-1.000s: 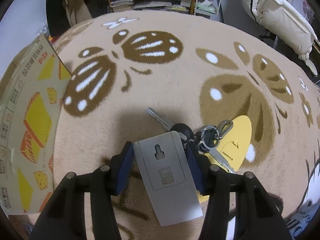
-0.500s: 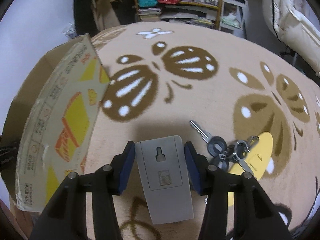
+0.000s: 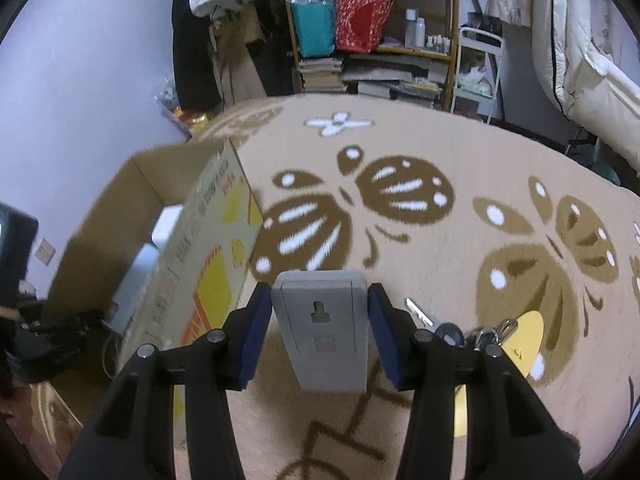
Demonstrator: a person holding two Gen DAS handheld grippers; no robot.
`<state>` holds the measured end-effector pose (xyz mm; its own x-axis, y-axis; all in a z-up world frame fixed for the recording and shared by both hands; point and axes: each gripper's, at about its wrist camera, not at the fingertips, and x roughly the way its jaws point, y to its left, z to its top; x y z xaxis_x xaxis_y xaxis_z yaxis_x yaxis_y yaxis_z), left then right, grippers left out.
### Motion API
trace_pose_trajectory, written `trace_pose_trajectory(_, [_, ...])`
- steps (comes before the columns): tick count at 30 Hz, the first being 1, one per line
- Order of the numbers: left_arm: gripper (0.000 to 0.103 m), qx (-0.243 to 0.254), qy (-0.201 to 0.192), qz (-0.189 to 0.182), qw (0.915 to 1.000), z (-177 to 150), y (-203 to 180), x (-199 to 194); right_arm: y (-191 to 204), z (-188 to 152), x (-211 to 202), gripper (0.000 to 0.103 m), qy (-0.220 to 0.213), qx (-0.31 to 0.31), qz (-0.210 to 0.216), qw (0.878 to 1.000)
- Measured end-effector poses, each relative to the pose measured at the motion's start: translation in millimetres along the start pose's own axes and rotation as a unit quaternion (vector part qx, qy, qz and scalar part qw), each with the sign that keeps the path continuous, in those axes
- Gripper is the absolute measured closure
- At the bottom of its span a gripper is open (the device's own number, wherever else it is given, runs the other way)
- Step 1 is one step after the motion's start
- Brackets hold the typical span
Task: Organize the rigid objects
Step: 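Carry the white plate into the box and release it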
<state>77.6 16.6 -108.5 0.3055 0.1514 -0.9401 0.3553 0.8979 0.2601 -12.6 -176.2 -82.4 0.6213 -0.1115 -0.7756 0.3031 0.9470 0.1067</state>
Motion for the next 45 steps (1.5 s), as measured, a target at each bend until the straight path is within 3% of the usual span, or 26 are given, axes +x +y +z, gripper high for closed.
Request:
trace_pose_trajectory(10, [0.078,0.001,0.001,0.001,1.0,1,-1,1,2,22,-29,0.052,-0.047,0.026,0.019,0.998])
trace_pose_trajectory(29, [0.078,0.002,0.001,0.001,1.0,1,-3,2,62,67,-91,0.052,-0.126,-0.026,0.095,0.987])
trace_pose_trajectory(36, [0.078,0.001,0.001,-0.001,1.0,1,-2,3,78,65,-91,0.052,-0.123,-0.039,0.112,0.985])
trace_pose_trajectory(45, [0.078,-0.002,0.001,-0.006,1.0,1,2,5,87,42,-64,0.052,-0.073,-0.046,0.126,0.988])
